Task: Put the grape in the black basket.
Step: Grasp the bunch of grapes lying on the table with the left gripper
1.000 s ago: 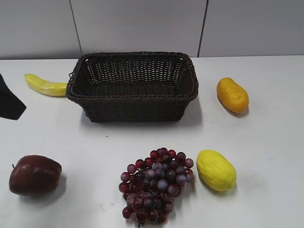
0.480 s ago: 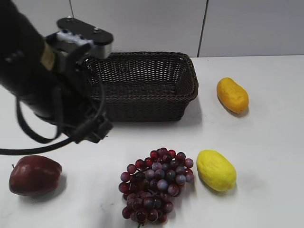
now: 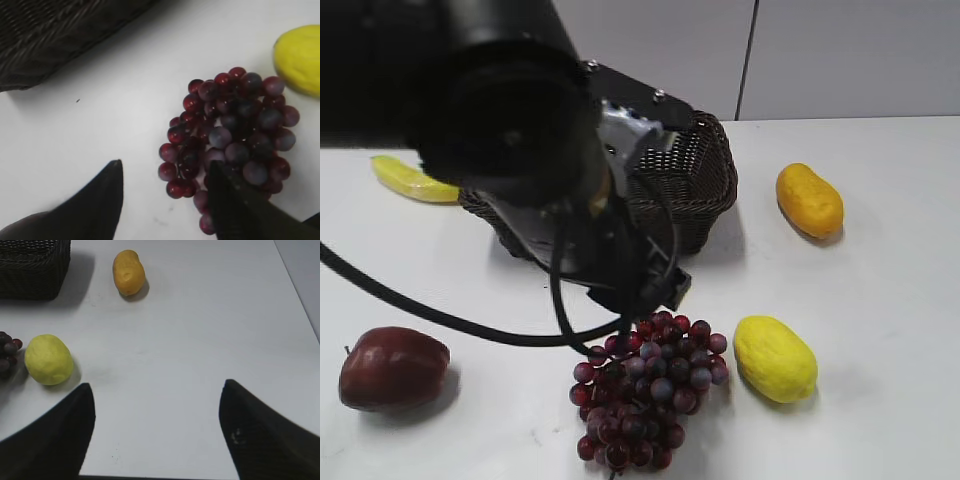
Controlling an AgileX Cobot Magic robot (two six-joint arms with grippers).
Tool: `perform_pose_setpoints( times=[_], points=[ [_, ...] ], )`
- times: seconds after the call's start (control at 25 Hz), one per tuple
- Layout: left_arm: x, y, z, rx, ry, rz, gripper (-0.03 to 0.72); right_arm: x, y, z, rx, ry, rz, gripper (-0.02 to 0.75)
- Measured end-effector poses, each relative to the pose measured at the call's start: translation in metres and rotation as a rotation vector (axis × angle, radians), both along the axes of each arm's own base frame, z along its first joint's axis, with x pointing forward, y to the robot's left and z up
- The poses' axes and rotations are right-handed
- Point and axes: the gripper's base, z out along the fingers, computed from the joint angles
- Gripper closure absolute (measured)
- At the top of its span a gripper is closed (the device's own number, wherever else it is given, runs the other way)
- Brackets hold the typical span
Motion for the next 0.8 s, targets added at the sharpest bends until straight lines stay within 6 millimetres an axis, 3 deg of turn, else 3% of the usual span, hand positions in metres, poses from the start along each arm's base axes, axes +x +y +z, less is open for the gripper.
perform_pose_setpoints(
  times=[0.28,0.52,0.8],
  points=[
    [-0.009,-0.032,-0.022,0.017,0.020,-0.051,0.066,0.000,0.000,0.000,0.000,0.000,0.000,0.152],
    [-0.010,-0.051,-0.044,0.010,0.090,-0.035,0.054,0.000,0.000,0.000,0.000,0.000,0.000,0.153],
    [-0.011,-0.057,-0.066,0.035,0.145,-0.016,0.056,0.000,0.000,0.000,0.000,0.000,0.000,0.153]
  ],
)
